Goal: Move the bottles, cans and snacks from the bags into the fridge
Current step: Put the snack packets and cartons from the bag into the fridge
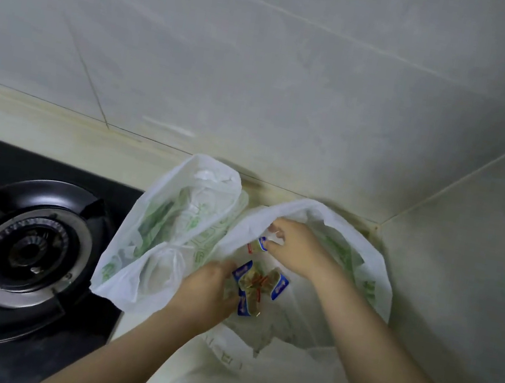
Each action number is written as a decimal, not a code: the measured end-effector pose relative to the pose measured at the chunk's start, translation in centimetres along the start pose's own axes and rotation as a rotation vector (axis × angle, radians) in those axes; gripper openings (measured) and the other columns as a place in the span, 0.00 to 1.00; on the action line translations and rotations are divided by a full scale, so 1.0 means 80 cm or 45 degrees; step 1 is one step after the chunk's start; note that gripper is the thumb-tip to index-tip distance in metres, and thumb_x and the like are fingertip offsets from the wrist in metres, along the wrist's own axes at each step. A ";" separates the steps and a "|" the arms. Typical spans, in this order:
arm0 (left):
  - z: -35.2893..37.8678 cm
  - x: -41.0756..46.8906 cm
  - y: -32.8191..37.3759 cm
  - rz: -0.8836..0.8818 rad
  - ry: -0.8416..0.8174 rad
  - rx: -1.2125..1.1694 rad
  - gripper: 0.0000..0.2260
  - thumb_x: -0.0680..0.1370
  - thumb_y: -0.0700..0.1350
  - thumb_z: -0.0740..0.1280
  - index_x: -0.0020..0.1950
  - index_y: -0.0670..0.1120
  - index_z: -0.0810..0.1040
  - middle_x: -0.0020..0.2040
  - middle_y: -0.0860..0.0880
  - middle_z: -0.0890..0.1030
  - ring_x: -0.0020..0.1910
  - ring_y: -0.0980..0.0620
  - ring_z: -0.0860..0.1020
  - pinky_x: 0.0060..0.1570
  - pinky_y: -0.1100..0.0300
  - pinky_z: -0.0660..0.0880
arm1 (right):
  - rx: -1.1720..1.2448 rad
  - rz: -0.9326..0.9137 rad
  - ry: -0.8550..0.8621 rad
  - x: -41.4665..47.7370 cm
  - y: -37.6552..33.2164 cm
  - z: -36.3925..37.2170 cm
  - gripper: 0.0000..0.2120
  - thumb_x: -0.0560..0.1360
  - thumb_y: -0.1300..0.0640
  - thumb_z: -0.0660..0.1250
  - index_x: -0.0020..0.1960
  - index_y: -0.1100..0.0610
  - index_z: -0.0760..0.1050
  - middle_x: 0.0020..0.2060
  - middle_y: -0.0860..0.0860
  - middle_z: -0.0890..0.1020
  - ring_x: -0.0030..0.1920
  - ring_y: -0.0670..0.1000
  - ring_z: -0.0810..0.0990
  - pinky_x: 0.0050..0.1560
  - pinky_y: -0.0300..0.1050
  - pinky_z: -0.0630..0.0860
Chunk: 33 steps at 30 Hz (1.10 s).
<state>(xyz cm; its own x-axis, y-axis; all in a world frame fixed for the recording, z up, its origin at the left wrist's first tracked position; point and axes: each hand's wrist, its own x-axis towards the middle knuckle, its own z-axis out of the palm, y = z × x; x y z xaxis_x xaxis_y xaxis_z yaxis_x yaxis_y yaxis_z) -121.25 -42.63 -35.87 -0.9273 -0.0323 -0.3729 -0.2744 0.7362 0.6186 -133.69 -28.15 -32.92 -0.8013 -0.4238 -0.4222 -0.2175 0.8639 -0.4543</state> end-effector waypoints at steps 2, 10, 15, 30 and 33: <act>0.003 0.004 0.001 0.006 0.017 0.052 0.17 0.74 0.49 0.67 0.63 0.49 0.73 0.57 0.50 0.77 0.53 0.50 0.77 0.51 0.60 0.73 | -0.019 -0.004 0.002 0.010 0.000 -0.004 0.19 0.77 0.55 0.64 0.67 0.53 0.73 0.65 0.48 0.77 0.64 0.51 0.75 0.59 0.45 0.72; 0.036 0.009 -0.004 0.139 0.050 0.168 0.33 0.71 0.57 0.69 0.73 0.51 0.64 0.68 0.53 0.68 0.65 0.51 0.68 0.62 0.63 0.64 | -0.096 -0.119 -0.060 0.029 0.001 -0.001 0.14 0.73 0.57 0.67 0.59 0.50 0.74 0.50 0.42 0.77 0.49 0.47 0.76 0.47 0.43 0.73; 0.041 0.016 -0.012 0.211 0.033 0.290 0.36 0.71 0.55 0.69 0.76 0.52 0.58 0.72 0.54 0.63 0.69 0.51 0.61 0.64 0.66 0.56 | -0.291 -0.205 -0.153 0.036 0.012 0.012 0.16 0.71 0.65 0.64 0.54 0.49 0.75 0.43 0.47 0.80 0.39 0.50 0.76 0.33 0.40 0.70; 0.053 0.021 0.000 0.186 0.013 0.293 0.28 0.60 0.47 0.81 0.58 0.42 0.80 0.60 0.41 0.76 0.55 0.36 0.75 0.56 0.55 0.70 | -0.371 -0.310 -0.097 0.028 0.038 0.028 0.21 0.72 0.67 0.60 0.61 0.53 0.77 0.57 0.50 0.75 0.55 0.53 0.73 0.46 0.45 0.72; 0.045 0.016 0.006 0.223 0.003 0.331 0.28 0.71 0.49 0.74 0.68 0.42 0.73 0.74 0.43 0.63 0.67 0.41 0.66 0.60 0.67 0.56 | -0.411 -0.306 -0.164 0.029 0.039 0.031 0.25 0.73 0.67 0.61 0.67 0.50 0.74 0.63 0.52 0.72 0.64 0.54 0.68 0.58 0.50 0.73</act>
<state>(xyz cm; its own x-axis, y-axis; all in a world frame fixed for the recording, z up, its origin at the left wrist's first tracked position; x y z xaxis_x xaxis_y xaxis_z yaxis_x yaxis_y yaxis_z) -121.68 -39.85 -38.55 -0.9555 0.1090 -0.2742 -0.0363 0.8788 0.4758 -134.85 -27.09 -37.27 -0.6349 -0.6366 -0.4379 -0.5695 0.7685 -0.2916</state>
